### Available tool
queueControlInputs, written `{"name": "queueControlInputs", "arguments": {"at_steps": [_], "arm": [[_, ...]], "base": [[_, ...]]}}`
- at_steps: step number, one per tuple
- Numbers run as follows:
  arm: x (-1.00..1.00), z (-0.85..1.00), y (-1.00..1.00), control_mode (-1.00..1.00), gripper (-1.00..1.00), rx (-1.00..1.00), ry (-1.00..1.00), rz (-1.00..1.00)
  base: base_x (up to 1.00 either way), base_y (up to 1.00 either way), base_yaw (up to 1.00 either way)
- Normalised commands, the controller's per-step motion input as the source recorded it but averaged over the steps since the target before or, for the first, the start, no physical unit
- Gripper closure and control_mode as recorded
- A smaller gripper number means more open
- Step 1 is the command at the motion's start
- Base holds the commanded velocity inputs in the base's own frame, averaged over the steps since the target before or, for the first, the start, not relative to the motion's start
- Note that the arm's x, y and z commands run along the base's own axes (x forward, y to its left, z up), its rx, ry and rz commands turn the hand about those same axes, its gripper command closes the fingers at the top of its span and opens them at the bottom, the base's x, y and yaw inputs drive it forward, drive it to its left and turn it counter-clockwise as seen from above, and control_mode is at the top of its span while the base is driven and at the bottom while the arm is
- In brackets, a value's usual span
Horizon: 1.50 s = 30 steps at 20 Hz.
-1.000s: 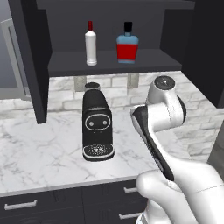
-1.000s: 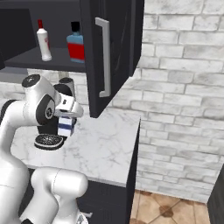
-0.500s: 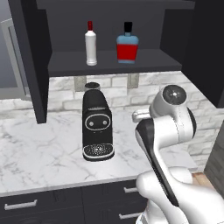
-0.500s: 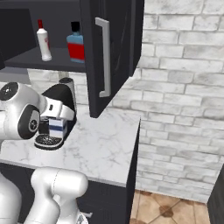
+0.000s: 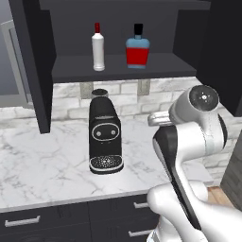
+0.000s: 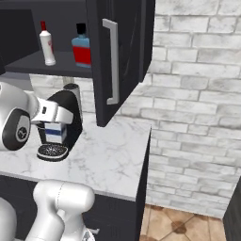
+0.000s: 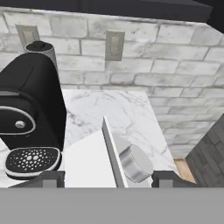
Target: Sort all alcoholic drinks to one cabinet, and non-alcoholic drinks to the other.
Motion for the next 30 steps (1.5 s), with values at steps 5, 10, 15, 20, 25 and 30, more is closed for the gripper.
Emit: {"name": "queueControlInputs", "arguments": {"at_steps": [5, 10, 15, 20, 25, 30], "arm": [[-0.36, 0.18, 0.05, -1.0, 1.0, 0.0, 0.0, 0.0], [-0.21, 0.03, 0.11, 1.0, 1.0, 0.0, 0.0, 0.0], [0.0, 0.0, 0.0, 1.0, 1.0, 0.0, 0.0, 0.0], [0.0, 0.0, 0.0, 1.0, 1.0, 0.0, 0.0, 0.0], [0.0, 0.0, 0.0, 1.0, 1.0, 0.0, 0.0, 0.0], [0.0, 0.0, 0.0, 1.0, 1.0, 0.0, 0.0, 0.0]], "base": [[0.0, 0.0, 0.0], [-0.44, 0.14, 0.0], [-1.0, 0.31, 0.0], [-0.94, 0.44, 0.35], [-0.5, 0.49, 0.89], [-0.08, 0.46, 0.92]]}}
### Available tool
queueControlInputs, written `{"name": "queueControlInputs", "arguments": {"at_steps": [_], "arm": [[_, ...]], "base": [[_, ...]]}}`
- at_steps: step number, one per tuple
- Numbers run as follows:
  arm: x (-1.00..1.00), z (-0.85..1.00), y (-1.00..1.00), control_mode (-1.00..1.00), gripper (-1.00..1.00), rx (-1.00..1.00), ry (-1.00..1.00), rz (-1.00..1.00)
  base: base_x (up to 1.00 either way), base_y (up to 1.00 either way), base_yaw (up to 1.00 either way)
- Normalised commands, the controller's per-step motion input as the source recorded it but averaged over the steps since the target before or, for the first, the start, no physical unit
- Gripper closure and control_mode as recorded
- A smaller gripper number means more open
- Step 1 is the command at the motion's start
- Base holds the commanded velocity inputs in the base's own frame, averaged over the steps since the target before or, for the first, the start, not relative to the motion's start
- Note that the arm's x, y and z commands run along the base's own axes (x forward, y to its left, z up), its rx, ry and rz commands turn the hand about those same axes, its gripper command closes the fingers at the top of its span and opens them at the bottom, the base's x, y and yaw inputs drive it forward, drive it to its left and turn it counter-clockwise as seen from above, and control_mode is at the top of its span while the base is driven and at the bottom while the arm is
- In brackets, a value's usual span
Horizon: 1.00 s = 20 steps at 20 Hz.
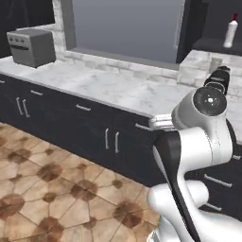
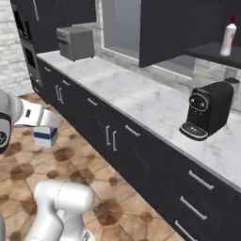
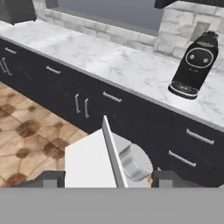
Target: Sort all alcoholic drinks to one cabinet, and non-alcoholic drinks to the other.
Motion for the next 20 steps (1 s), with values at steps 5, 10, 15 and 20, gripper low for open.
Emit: {"name": "queueControlInputs", "arguments": {"at_steps": [5, 10, 15, 20], "arm": [[0.0, 0.0, 0.0, 1.0, 1.0, 0.0, 0.0, 0.0], [0.0, 0.0, 0.0, 1.0, 1.0, 0.0, 0.0, 0.0], [0.0, 0.0, 0.0, 1.0, 1.0, 0.0, 0.0, 0.0], [0.0, 0.0, 0.0, 1.0, 1.0, 0.0, 0.0, 0.0]], "base": [[0.18, 0.17, 0.87], [0.83, 0.03, 0.75], [1.0, 0.0, 0.56], [1.0, 0.0, 0.18]]}}
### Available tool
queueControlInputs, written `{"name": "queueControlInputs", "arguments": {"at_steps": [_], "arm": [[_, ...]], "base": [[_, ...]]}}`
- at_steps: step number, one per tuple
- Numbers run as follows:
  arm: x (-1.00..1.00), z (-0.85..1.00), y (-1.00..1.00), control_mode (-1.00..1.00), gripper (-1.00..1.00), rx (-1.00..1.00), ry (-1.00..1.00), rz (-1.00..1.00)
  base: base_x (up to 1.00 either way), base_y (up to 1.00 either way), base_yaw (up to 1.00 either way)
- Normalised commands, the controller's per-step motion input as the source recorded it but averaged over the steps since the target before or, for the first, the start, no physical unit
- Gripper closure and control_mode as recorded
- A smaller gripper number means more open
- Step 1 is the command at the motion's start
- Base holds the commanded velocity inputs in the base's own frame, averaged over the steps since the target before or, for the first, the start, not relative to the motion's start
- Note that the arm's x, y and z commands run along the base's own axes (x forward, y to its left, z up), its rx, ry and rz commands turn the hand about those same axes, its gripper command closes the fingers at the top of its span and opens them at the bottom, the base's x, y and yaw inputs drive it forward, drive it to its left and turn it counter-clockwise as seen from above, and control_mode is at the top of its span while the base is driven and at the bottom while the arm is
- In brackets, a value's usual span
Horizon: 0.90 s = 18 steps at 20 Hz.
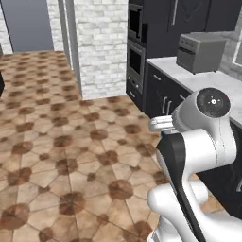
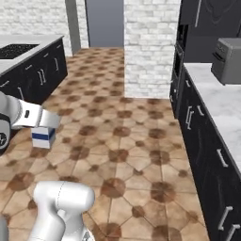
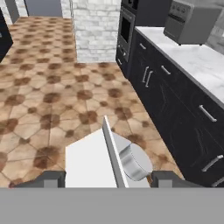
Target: Sort all alcoholic drinks to one cabinet, and non-alcoholic drinks to the other.
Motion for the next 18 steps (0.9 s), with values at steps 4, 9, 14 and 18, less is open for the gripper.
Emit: {"name": "queueControlInputs", "arguments": {"at_steps": [4, 9, 14, 18], "arm": [[0.0, 0.0, 0.0, 1.0, 1.0, 0.0, 0.0, 0.0], [0.0, 0.0, 0.0, 1.0, 1.0, 0.0, 0.0, 0.0], [0.0, 0.0, 0.0, 1.0, 1.0, 0.0, 0.0, 0.0], [0.0, 0.0, 0.0, 1.0, 1.0, 0.0, 0.0, 0.0]], "base": [[1.0, 0.0, 0.06], [1.0, 0.0, 0.05], [1.0, 0.0, 0.01], [0.87, 0.15, -0.58]]}}
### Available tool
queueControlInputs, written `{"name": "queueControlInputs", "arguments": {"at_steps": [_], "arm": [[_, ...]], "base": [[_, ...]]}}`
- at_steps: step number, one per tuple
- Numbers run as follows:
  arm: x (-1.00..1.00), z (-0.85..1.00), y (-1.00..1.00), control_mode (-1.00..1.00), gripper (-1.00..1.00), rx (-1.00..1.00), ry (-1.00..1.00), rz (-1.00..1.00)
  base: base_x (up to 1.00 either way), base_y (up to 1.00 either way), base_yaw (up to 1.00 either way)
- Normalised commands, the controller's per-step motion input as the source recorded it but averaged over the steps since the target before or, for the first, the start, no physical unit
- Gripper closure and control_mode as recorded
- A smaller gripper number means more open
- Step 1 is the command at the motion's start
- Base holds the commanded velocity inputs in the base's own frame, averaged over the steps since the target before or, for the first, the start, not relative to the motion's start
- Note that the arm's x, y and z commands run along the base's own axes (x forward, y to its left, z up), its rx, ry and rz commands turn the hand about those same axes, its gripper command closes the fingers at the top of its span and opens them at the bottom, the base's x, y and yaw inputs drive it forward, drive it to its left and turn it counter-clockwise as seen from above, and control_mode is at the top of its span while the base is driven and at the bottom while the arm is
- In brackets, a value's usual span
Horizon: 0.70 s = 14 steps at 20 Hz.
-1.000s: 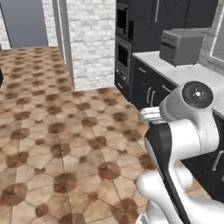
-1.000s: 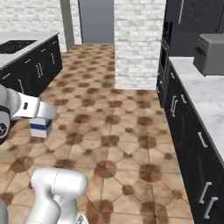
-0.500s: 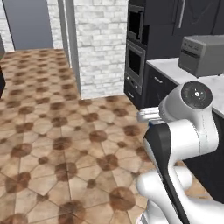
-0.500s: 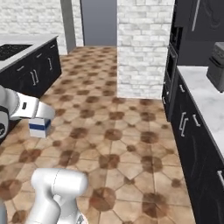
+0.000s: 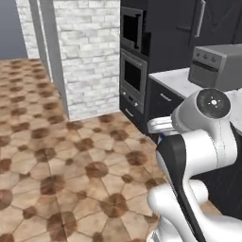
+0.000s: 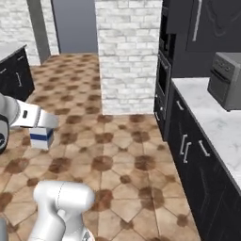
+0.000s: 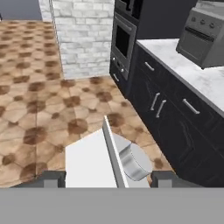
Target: Sort all alcoholic drinks to one cabinet, and non-alcoholic drinks to the other.
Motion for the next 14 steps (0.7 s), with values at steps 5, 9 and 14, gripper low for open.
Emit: {"name": "queueControlInputs", "arguments": {"at_steps": [5, 9, 14], "arm": [[0.0, 0.0, 0.0, 1.0, 1.0, 0.0, 0.0, 0.0], [0.0, 0.0, 0.0, 1.0, 1.0, 0.0, 0.0, 0.0], [0.0, 0.0, 0.0, 1.0, 1.0, 0.0, 0.0, 0.0]], "base": [[0.66, 0.46, -0.78], [0.87, 0.7, -0.71], [0.62, 0.88, -0.54]]}}
